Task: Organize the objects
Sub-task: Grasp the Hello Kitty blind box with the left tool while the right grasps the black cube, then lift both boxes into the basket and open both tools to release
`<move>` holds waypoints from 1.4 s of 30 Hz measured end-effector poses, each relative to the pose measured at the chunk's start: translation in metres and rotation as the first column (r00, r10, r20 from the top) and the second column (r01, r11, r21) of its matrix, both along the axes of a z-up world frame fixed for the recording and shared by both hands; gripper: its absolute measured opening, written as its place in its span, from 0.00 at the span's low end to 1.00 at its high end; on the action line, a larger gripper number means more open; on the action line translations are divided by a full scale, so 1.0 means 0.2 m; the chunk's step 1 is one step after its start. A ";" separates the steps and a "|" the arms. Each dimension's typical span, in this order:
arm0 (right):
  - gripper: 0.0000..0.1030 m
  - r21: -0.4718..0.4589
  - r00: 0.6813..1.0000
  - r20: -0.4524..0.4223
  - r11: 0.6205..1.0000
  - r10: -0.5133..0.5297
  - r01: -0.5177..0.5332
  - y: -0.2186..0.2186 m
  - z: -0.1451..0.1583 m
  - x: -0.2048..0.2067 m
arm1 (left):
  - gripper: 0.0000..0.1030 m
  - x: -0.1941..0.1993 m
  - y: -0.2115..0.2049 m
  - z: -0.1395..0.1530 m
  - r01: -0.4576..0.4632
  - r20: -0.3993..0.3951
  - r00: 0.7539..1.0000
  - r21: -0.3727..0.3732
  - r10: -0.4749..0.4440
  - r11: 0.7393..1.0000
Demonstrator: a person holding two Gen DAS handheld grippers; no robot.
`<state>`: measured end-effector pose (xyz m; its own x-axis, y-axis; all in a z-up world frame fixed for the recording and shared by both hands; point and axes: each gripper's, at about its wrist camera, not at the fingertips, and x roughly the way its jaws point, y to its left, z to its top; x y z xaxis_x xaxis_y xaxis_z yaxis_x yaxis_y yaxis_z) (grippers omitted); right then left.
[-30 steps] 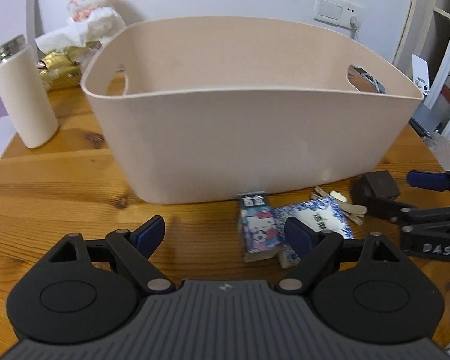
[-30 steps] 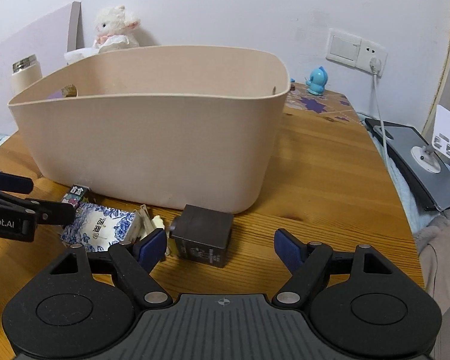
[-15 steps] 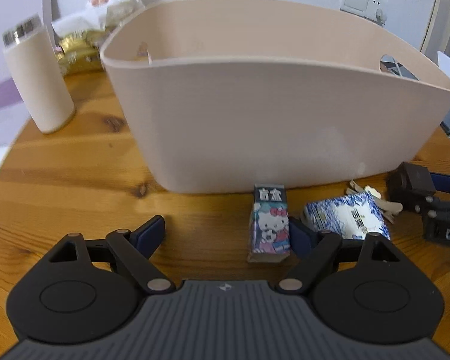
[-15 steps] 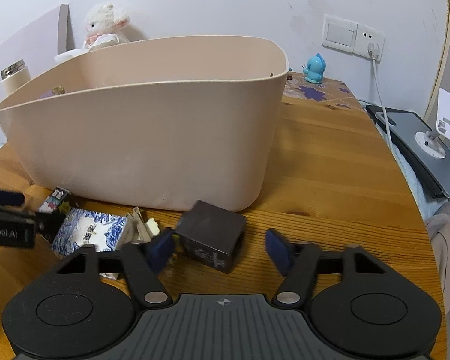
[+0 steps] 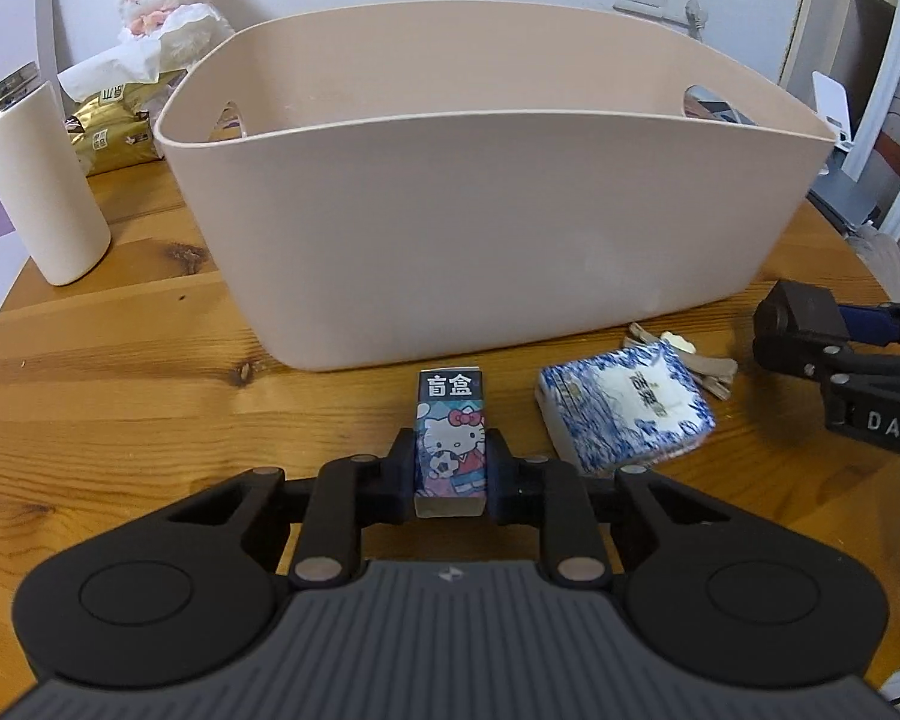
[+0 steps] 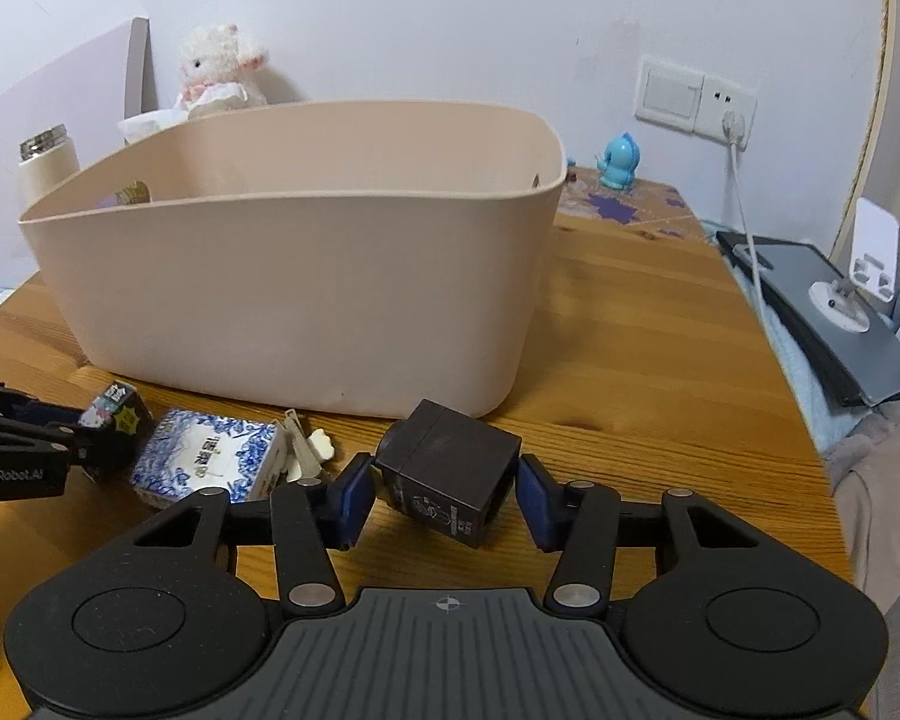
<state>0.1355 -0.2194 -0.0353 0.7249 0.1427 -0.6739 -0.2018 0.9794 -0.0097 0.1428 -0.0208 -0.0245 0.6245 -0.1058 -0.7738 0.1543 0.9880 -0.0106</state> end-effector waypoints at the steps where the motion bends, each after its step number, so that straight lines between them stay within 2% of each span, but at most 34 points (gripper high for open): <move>1: 0.46 0.000 1.000 0.006 1.000 0.000 0.000 0.00 0.02 -0.02 | 0.24 -0.01 0.00 0.01 0.000 0.003 1.000 -0.003 0.000 1.000; 11: 0.46 0.003 0.995 0.101 1.000 0.011 -0.012 -0.05 0.22 -0.21 | 0.24 -0.16 0.05 0.23 -0.002 0.097 0.995 -0.041 0.006 0.999; 18: 0.46 0.001 0.978 0.209 1.000 0.019 -0.020 -0.04 0.41 -0.30 | 0.24 -0.23 0.05 0.40 0.003 0.185 0.983 -0.049 0.006 0.999; 24: 0.46 -0.002 0.955 0.295 1.000 0.017 -0.017 -0.03 0.57 -0.29 | 0.24 -0.23 0.04 0.56 0.008 0.268 0.963 -0.043 0.004 0.999; 29: 0.46 0.003 0.937 0.349 1.000 -0.001 -0.001 0.01 0.64 -0.21 | 0.24 -0.14 0.02 0.66 -0.002 0.314 0.949 -0.026 0.010 1.000; 33: 0.46 0.026 0.929 0.368 0.999 -0.031 0.023 0.02 0.66 -0.12 | 0.24 -0.02 -0.03 0.68 -0.014 0.345 0.939 -0.001 0.013 1.000; 37: 0.46 0.033 0.929 0.365 0.999 -0.051 0.042 0.00 0.64 0.00 | 0.24 0.13 -0.08 0.64 -0.018 0.314 0.949 0.004 0.015 1.000; 42: 0.46 0.025 0.946 0.319 0.998 -0.061 0.056 0.01 0.56 0.17 | 0.24 0.29 -0.14 0.53 -0.043 0.265 0.964 0.054 0.027 0.998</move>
